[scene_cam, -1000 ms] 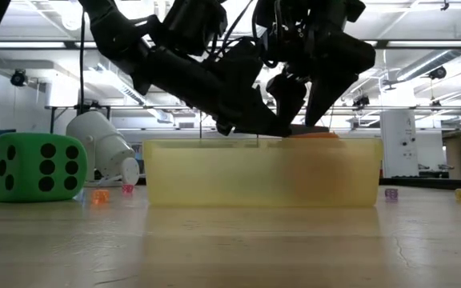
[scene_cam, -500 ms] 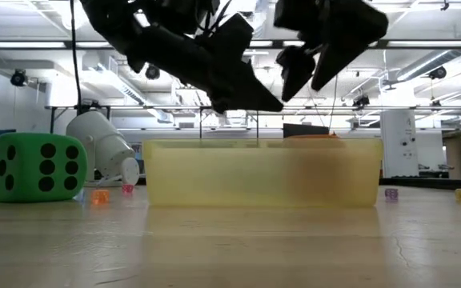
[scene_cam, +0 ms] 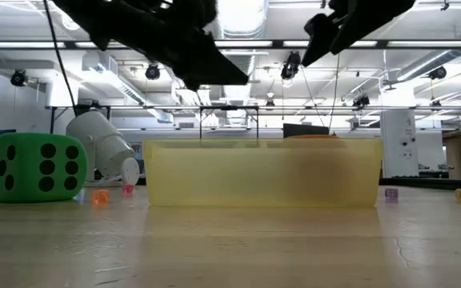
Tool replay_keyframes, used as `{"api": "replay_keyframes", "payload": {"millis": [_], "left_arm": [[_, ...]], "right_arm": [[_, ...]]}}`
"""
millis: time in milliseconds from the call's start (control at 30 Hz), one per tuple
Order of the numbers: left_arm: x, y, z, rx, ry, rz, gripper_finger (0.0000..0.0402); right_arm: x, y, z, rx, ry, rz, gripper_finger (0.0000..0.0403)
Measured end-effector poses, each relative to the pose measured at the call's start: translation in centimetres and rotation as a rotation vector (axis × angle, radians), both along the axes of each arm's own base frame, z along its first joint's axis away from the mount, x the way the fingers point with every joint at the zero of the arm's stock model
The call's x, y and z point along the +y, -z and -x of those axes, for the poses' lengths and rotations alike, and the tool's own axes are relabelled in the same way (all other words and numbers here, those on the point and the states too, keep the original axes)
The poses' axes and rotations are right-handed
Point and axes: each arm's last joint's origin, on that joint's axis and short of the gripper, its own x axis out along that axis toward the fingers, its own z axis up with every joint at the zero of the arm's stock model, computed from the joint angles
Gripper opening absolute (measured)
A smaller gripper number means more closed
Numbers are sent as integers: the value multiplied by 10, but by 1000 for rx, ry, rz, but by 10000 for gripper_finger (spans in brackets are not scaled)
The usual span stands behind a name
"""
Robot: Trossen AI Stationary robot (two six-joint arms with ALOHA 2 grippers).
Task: Pick & Place Dice
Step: Put the top big green dice into the yellow bin
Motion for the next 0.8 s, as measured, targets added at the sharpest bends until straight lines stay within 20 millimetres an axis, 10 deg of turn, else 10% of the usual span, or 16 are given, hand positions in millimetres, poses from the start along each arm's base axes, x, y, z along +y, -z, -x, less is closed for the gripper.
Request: {"api": "replay_keyframes", "payload": {"millis": [800], "left_arm": [[10,-15,111,-145,-115,-7,8]], "right_arm": [[1,23,50,-52,102,-81,400]]}}
